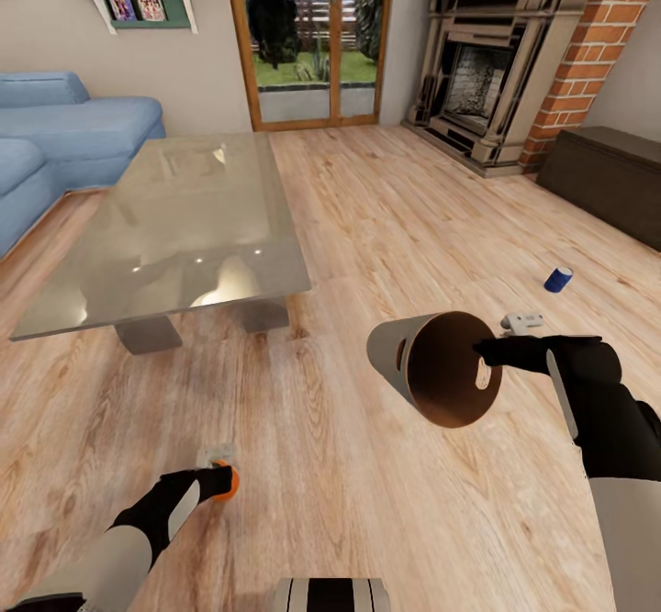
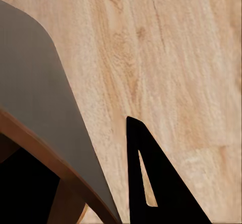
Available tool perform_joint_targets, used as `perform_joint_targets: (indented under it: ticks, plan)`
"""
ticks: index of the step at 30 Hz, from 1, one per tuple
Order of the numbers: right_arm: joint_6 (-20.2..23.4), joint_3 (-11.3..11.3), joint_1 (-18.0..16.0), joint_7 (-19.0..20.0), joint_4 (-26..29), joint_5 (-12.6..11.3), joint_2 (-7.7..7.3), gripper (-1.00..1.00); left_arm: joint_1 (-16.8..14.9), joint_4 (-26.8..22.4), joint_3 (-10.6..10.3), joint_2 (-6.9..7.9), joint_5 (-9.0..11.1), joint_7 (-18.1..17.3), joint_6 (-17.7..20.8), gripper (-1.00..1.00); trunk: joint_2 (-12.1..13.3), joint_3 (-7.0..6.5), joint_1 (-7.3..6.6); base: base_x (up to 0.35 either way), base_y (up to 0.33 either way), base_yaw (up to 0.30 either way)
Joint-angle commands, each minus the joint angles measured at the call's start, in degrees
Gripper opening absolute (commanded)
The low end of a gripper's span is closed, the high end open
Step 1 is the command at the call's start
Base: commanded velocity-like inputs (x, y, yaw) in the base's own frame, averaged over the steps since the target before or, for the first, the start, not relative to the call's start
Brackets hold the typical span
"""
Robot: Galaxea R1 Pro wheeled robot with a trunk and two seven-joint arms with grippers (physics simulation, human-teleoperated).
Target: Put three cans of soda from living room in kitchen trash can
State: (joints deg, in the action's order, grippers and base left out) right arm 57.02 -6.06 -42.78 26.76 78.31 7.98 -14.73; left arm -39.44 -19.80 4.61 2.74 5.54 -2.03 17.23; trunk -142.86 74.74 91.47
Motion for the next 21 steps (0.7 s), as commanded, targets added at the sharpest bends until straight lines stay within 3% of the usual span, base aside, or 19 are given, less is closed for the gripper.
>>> perform_joint_targets:
  ticks: [1, 5, 8, 21]
  plan:
    - [0.31, 0.02, 0.0, 0.51, 0.33, -0.26, -0.33, -1.0, -0.33, 0.33, 0.0, 0.0, 0.0, 0.1, 0.33, -1.0, 0.0, 0.0, 0.0, 0.0, 0.0, 0.0]
    - [0.26, 0.02, 0.0, 1.16, 1.43, 5.22, -0.68, -1.0, -1.63, 0.87, 0.0, 0.0, 0.0, 0.1, 1.64, -1.0, 0.0, 0.0, 0.0, 0.0, 0.0, 0.0]
    - [0.57, 0.02, 0.0, 1.68, 1.43, 7.99, -0.68, -1.0, -2.15, 0.87, 0.0, 0.0, 0.0, 0.1, 2.62, -1.0, 0.0, 0.0, 0.0, 0.0, 0.0, 0.0]
    - [0.57, 0.02, 0.0, 1.68, 1.43, 15.78, -0.68, -1.0, -2.15, 0.87, 0.0, 0.0, 0.0, 0.1, 6.84, -1.0, 0.0, 0.0, 0.0, 0.0, 0.0, 0.0]
